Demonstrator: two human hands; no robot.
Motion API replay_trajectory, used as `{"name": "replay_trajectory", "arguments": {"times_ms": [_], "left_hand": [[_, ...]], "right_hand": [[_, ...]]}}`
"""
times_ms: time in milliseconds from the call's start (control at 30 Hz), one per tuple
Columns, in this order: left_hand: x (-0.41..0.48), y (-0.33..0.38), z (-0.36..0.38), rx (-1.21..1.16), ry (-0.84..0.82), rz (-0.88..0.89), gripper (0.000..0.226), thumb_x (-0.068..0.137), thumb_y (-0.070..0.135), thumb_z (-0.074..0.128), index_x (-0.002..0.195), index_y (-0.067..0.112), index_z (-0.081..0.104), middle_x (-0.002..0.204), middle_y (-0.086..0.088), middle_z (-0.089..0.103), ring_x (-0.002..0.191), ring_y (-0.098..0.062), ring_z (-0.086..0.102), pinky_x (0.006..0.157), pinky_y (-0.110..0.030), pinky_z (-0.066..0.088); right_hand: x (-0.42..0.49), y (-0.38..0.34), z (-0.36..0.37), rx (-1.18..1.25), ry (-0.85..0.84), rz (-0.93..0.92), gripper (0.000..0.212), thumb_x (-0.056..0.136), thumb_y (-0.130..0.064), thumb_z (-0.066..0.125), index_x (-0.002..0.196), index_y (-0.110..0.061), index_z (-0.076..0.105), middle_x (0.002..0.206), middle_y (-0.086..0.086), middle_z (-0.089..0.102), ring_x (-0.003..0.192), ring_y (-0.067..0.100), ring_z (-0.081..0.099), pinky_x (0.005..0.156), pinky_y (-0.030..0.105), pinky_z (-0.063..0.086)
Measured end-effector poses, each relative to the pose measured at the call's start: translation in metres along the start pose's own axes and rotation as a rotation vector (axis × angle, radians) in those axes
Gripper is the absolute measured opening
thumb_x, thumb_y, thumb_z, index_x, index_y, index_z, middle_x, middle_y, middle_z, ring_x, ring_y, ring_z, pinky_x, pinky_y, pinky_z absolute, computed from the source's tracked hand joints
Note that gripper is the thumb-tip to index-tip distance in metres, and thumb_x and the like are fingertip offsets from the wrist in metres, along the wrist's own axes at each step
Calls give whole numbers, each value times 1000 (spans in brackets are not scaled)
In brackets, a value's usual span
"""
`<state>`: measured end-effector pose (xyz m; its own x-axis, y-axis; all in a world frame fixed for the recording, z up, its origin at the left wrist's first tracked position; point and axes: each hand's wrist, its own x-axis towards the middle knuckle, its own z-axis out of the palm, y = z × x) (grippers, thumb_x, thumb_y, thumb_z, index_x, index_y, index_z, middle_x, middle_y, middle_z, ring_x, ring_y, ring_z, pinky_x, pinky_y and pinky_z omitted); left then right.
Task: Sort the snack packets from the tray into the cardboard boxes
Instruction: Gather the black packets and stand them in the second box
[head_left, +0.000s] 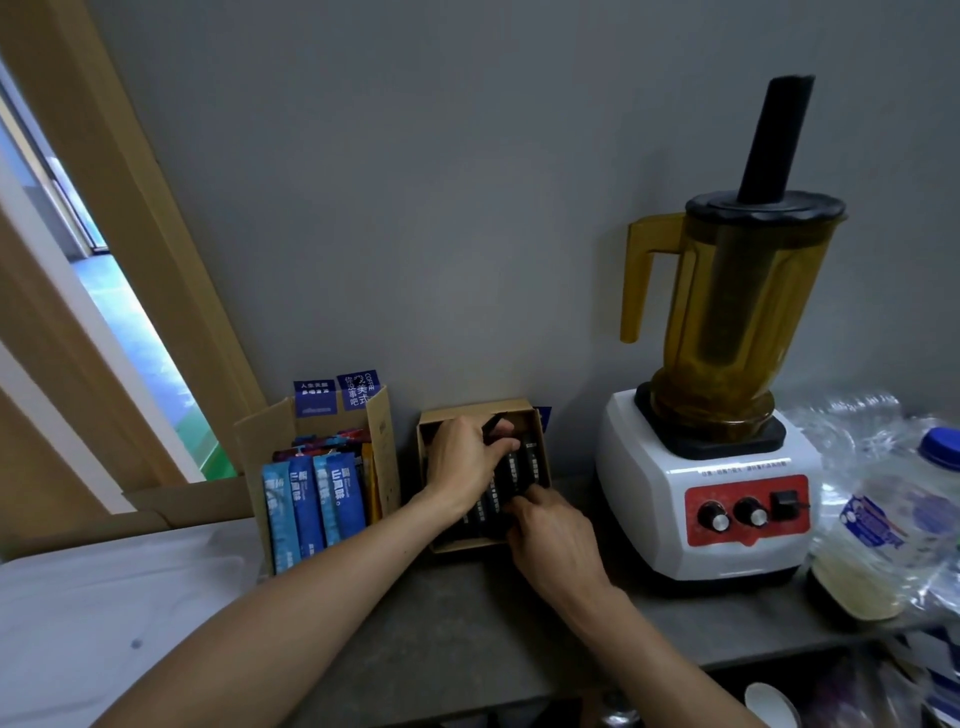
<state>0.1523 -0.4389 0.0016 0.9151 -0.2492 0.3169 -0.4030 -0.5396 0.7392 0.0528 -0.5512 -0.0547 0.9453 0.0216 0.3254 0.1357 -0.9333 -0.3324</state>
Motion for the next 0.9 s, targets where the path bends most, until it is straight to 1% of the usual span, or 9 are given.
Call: {"name": "replay_trajectory", "arguments": {"times_ms": [67, 167, 267, 333, 367, 467, 567, 767, 900], "left_hand": [[1, 0, -1, -1, 1, 5, 22, 83, 22, 84, 104, 21, 78, 98, 10, 77, 73, -6, 69, 74, -31, 61], [1, 0, -7, 3, 4, 32, 22, 80, 17, 86, 97, 26, 75, 94, 12, 75, 66, -3, 63, 70, -25, 56], [-1, -5, -13, 33, 5, 52, 21, 81, 18, 86, 87, 30, 69, 76, 13, 69, 62, -4, 62, 62, -24, 52], [-3, -9, -14, 52, 5, 64, 21, 81, 20, 85, 79, 28, 66, 64, 11, 65, 55, -4, 62, 58, -23, 51], [-3, -10, -13, 49, -1, 61, 20, 82, 21, 85, 77, 27, 66, 62, 10, 65, 54, -4, 62, 57, -23, 50], [-4, -13, -11, 36, 21, 67, 15, 82, 22, 85, 77, 26, 71, 69, 11, 69, 60, -1, 62, 59, -18, 46], [-5, -14, -14, 67, 80, 97, 12, 82, 26, 84, 82, 27, 71, 77, 15, 68, 70, 1, 63, 61, -14, 48], [-7, -15, -15, 102, 6, 73, 11, 82, 24, 84, 87, 27, 74, 79, 13, 71, 76, 1, 66, 70, -23, 56], [-7, -10, -9, 81, -7, 82, 14, 82, 23, 84, 90, 28, 74, 82, 14, 71, 79, 1, 65, 72, -19, 53]], "right_hand": [[1, 1, 1, -11, -15, 3, 26, 99, -32, 59, 123, -25, 69, 126, -3, 62, 112, 15, 61, 86, 29, 57], [1, 1, 1, 11, -21, 3, 26, 99, -31, 60, 122, -26, 69, 127, -4, 62, 112, 13, 61, 87, 26, 56], [1, 1, -3, 79, -7, 22, 25, 98, -28, 62, 122, -26, 69, 126, -5, 62, 111, 12, 61, 88, 25, 55], [2, 0, -5, 98, 14, 24, 26, 97, -25, 61, 122, -26, 70, 125, -6, 63, 111, 12, 62, 88, 23, 55], [2, 1, -6, 93, 18, 18, 27, 98, -24, 60, 123, -25, 70, 125, -6, 63, 110, 12, 62, 87, 23, 54], [1, 1, -4, 79, 0, 0, 28, 99, -25, 58, 124, -26, 69, 126, -7, 62, 108, 11, 63, 86, 23, 55], [1, 2, -1, 64, 1, 14, 27, 100, -27, 58, 124, -26, 71, 126, -6, 62, 105, 11, 65, 85, 25, 58], [1, -1, 5, 83, -8, 62, 24, 98, -31, 61, 119, -26, 72, 121, -5, 64, 99, 13, 67, 81, 28, 59], [1, -3, 2, 91, 1, 70, 22, 98, -31, 63, 119, -27, 69, 120, -7, 63, 97, 9, 66, 80, 23, 58]]}}
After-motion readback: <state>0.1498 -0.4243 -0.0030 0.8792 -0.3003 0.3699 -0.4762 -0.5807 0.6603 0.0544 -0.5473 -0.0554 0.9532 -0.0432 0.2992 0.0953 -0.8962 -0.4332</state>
